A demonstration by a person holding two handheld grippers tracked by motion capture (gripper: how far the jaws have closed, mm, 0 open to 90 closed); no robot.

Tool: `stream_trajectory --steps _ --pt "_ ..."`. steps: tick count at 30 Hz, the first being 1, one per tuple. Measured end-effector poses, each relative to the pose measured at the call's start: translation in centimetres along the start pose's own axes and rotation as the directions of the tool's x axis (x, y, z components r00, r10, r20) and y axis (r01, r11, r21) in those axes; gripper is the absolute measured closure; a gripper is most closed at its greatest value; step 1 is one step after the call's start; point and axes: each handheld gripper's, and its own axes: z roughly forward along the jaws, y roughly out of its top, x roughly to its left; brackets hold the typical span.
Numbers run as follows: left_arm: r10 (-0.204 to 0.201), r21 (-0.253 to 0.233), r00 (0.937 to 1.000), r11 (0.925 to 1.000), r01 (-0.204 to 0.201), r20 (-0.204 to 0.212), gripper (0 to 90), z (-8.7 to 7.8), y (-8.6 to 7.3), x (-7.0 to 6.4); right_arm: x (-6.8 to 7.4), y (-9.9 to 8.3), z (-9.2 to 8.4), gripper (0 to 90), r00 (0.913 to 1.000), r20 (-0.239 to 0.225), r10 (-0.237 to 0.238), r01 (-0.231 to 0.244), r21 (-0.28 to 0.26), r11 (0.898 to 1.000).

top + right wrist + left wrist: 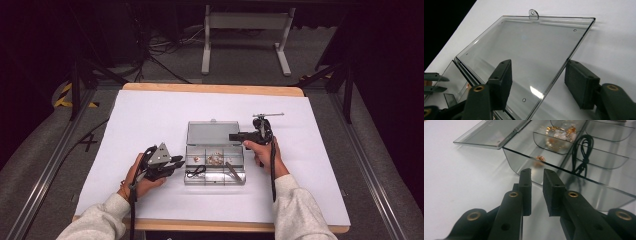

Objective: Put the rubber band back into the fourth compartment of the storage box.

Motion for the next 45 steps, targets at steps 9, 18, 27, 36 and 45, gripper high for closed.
stream_trajectory --steps 9,18,27,36,45 --pt "-0.033 -0.003 0.9994 0.9995 0.033 -0.007 79.3 0.7 0.3 1.0 -0.1 -0.2 -0.6 52.6 0.9999 0.000 -0.012 0.012 -0.068 0.998" --pt "-0.043 0.012 0.9989 0.9990 0.043 -0.017 78.5 1.2 0.5 1.6 0.0 -0.6 -1.6 64.7 0.9985 -0.019 -0.052 0.048 -0.159 0.986" --pt "-0.046 0.014 0.9982 0.9988 0.047 -0.037 77.9 1.7 0.9 2.2 0.4 -0.9 -2.8 73.6 0.9927 -0.026 -0.118 0.110 -0.222 0.969" --pt "-0.044 0.029 0.9976 0.9986 0.045 -0.053 77.3 2.1 1.1 2.4 0.9 -1.4 -3.9 79.2 0.9804 -0.023 -0.196 0.183 -0.261 0.948" --pt "-0.037 0.025 0.9976 0.9990 0.038 -0.059 70.2 1.9 1.2 2.6 1.5 -1.8 -4.7 82.6 0.9651 -0.009 -0.262 0.249 -0.283 0.926"
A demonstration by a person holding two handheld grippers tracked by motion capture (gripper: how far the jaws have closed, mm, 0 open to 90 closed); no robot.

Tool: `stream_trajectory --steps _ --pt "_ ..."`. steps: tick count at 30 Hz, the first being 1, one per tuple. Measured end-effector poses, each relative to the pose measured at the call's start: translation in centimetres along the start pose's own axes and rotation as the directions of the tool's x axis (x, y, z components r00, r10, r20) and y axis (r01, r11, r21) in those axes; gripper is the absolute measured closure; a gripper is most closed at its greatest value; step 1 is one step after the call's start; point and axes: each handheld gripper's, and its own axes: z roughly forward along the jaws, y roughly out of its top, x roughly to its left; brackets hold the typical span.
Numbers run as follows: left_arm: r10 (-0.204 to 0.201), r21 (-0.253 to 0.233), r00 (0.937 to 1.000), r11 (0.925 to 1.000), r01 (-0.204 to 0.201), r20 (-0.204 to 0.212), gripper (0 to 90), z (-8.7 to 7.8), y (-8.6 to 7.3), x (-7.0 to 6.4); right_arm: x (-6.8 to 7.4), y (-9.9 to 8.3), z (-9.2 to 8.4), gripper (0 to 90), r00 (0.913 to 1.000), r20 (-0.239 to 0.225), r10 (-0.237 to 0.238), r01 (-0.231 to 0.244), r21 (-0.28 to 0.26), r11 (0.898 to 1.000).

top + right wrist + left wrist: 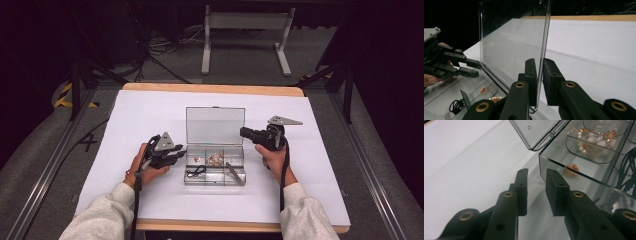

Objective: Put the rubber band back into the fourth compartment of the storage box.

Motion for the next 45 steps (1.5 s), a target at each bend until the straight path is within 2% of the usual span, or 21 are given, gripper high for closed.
stream_trajectory --steps 3,7,10,17,21,23,26,28,30,34,37,43,45 --pt "0.001 -0.007 1.0000 1.0000 -0.001 -0.003 66.8 -0.3 0.0 0.1 0.1 0.0 -0.2 83.8 0.9999 -0.003 -0.012 0.012 -0.001 1.000" --pt "-0.024 -0.046 0.9996 0.9987 0.024 -0.012 61.9 -1.2 0.3 0.4 0.3 0.0 -0.4 84.5 0.9995 -0.010 -0.031 0.031 -0.003 1.000" --pt "-0.023 -0.083 0.9994 0.9963 0.021 -0.026 58.0 -2.0 0.5 0.4 0.4 -0.1 -0.5 84.4 0.9986 -0.008 -0.051 0.051 -0.008 0.999" --pt "-0.034 -0.141 0.9994 0.9894 0.034 0.002 53.7 -3.3 1.2 0.3 0.9 -0.2 -0.9 83.5 0.9956 -0.009 -0.093 0.093 -0.005 0.996" --pt "-0.024 -0.148 0.9997 0.9887 0.024 0.004 51.5 -3.2 1.7 0.0 1.3 -0.2 -1.2 81.8 0.9917 -0.011 -0.128 0.128 -0.002 0.992" --pt "-0.018 -0.146 0.9998 0.9891 0.018 0.002 51.4 -3.1 1.9 -0.1 1.5 -0.2 -1.3 81.3 0.9882 -0.008 -0.153 0.153 0.001 0.988" --pt "-0.014 -0.145 0.9999 0.9894 0.015 0.009 51.6 -2.9 2.1 -0.2 1.6 -0.2 -1.4 80.5 0.9869 -0.010 -0.161 0.161 0.005 0.987" --pt "-0.004 -0.147 1.0000 0.9891 0.003 -0.006 52.3 -2.8 2.2 -0.3 1.8 -0.2 -1.5 79.8 0.9842 -0.009 -0.177 0.177 0.009 0.984" --pt "-0.012 -0.147 0.9999 0.9891 0.011 -0.006 53.1 -2.8 2.3 -0.2 2.0 -0.2 -1.6 79.1 0.9818 -0.011 -0.190 0.190 0.013 0.982" --pt "-0.020 -0.154 0.9998 0.9878 0.020 0.003 54.1 -2.6 2.5 -0.1 2.0 -0.4 -1.7 78.8 0.9813 -0.008 -0.192 0.192 0.009 0.981" --pt "-0.008 -0.161 0.9999 0.9869 0.010 0.009 57.3 -2.6 2.8 -0.3 2.0 -0.4 -1.7 78.5 0.9813 -0.008 -0.192 0.193 0.011 0.981" --pt "-0.013 -0.157 0.9999 0.9876 0.012 -0.003 60.1 -2.1 3.3 -0.2 2.1 -0.5 -1.7 78.2 0.9802 -0.008 -0.198 0.198 0.012 0.980" --pt "-0.013 -0.161 0.9999 0.9868 0.011 -0.005 63.8 -1.9 3.4 -0.2 2.1 -0.6 -1.8 78.1 0.9800 -0.011 -0.198 0.199 0.014 0.980"
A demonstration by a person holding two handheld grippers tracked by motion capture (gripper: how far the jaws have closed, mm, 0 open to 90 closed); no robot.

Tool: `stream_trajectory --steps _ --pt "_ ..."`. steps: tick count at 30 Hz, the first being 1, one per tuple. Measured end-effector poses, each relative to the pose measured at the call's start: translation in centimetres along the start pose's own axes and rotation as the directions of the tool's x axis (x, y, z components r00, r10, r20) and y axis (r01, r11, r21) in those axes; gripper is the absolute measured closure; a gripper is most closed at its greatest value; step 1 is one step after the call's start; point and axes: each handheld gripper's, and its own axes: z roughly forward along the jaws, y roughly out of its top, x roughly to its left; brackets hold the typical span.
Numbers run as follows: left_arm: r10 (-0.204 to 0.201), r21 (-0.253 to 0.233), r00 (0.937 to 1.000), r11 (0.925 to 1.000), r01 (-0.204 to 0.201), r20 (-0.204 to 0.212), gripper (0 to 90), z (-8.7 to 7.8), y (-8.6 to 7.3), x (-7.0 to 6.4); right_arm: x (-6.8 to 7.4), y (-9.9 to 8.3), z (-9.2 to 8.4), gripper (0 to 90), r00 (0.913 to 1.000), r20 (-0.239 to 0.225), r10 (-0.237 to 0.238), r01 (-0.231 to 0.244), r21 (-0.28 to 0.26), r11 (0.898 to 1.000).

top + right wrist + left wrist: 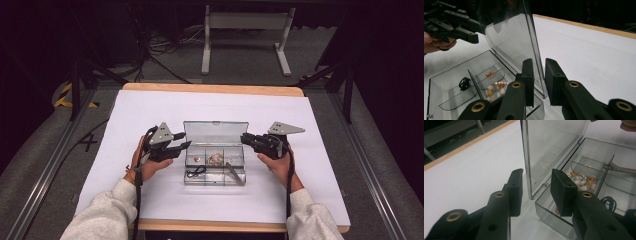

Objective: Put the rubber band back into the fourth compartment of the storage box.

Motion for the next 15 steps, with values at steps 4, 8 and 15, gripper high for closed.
stream_trajectory --steps 4,8,15 --pt "0.002 0.012 0.9997 0.9999 -0.002 -0.023 67.8 0.25 0.18 0.08 0.10 -0.10 -0.06 78.2 0.9999 0.004 -0.015 0.015 0.009 1.000" --pt "-0.016 0.014 0.9993 0.9998 0.016 -0.032 68.1 0.32 0.00 0.44 0.19 -0.16 -0.15 78.3 0.9998 0.003 -0.021 0.021 0.013 1.000" --pt "-0.021 0.031 0.9991 0.9993 0.022 -0.036 65.2 0.84 -0.18 0.68 0.17 -0.31 -0.11 79.7 0.9996 0.012 -0.027 0.026 0.022 0.999"
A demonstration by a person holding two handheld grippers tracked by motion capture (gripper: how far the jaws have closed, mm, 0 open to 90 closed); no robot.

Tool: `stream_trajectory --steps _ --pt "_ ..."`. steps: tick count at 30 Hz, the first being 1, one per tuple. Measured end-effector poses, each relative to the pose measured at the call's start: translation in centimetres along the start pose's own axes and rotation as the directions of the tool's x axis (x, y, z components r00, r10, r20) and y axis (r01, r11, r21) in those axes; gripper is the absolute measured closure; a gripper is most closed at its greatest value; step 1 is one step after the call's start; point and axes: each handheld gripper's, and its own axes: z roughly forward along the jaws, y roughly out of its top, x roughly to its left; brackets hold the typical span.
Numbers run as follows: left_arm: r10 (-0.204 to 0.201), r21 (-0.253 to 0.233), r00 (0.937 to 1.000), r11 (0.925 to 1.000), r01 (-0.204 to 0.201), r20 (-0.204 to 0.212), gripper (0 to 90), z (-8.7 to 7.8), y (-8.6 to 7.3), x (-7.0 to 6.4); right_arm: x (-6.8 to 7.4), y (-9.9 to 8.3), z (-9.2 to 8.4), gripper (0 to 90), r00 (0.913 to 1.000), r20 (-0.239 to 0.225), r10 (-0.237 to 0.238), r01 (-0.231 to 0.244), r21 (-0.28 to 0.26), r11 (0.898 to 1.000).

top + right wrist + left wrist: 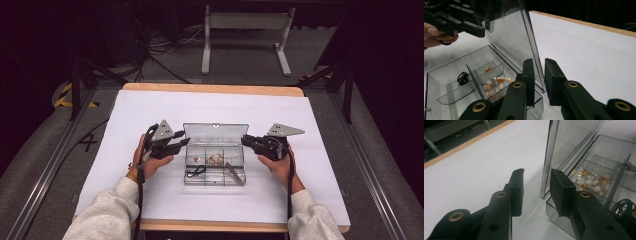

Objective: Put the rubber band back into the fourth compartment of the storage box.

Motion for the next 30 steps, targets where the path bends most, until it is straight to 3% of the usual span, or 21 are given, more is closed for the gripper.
stream_trajectory --steps 10,30 --pt "0.038 -0.011 0.9992 0.9992 -0.038 0.012 76.0 0.5 0.5 -0.3 0.1 0.0 -0.1 81.4 0.9998 0.009 -0.016 0.016 0.007 1.000" --pt "0.069 -0.040 0.9975 0.9969 -0.068 0.012 78.2 -0.8 0.9 -0.9 1.5 1.1 -0.8 78.2 0.9956 0.033 -0.087 0.087 0.003 0.996"
